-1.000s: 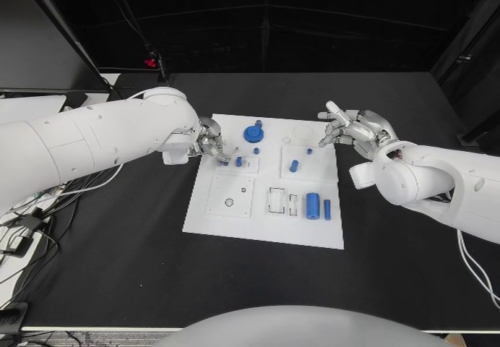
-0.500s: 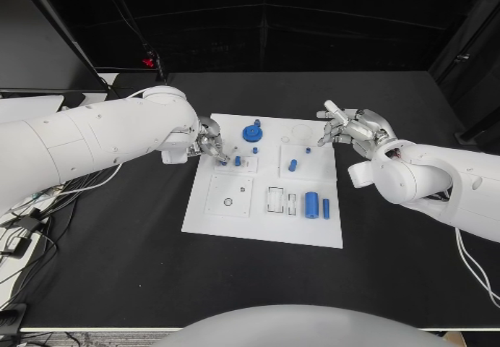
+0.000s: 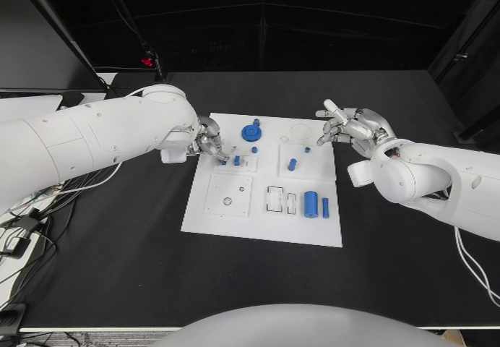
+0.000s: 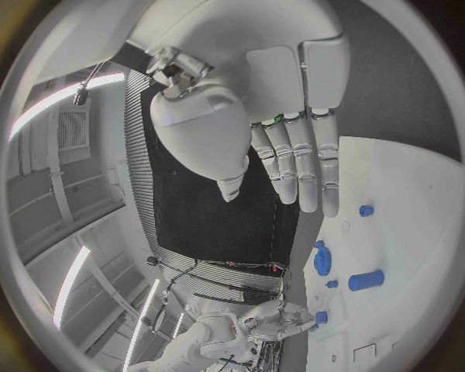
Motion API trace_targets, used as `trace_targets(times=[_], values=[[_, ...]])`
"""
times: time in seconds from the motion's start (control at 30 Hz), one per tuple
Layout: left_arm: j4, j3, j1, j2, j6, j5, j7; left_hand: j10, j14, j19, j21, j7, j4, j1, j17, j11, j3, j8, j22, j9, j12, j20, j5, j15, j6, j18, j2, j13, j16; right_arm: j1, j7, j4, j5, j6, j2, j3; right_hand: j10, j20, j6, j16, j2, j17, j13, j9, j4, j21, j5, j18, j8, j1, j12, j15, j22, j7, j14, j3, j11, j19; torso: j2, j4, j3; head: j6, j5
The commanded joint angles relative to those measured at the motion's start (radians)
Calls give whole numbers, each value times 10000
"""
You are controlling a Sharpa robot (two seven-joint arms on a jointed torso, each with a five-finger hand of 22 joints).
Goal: Assemble the parts on the task board
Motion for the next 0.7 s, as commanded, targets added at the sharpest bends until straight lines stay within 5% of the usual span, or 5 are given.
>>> trace_targets(times=[0.03, 0.7], values=[[-4, -39, -64, 15, 338, -38, -256, 1062, 1065, 1045, 31, 6, -181, -479, 2635, 28, -30, -60, 2634, -32, -68, 51, -73, 47, -148, -66, -151, 2592, 9, 16, 111, 31, 8, 34, -7, 6, -55, 67, -49, 20, 20, -9, -9, -16, 10, -32, 48, 91, 53, 72, 46, 3, -14, 306, -72, 2, 24, 25, 5, 1, -2, -6, -12], [-1, -39, -72, -19, 278, -47, -317, 1062, 1065, 1045, 31, 72, -199, -1848, 2635, 98, -1079, -92, 2634, -206, -68, 117, -992, 107, -415, -66, -321, 2592, 9, 16, 98, 25, 8, 47, -21, 6, -53, 68, -43, 31, 30, -19, -19, -14, 12, -31, 47, 92, 69, 72, 56, 3, -15, 303, -72, 3, 23, 26, 4, 1, 0, -26, -59]])
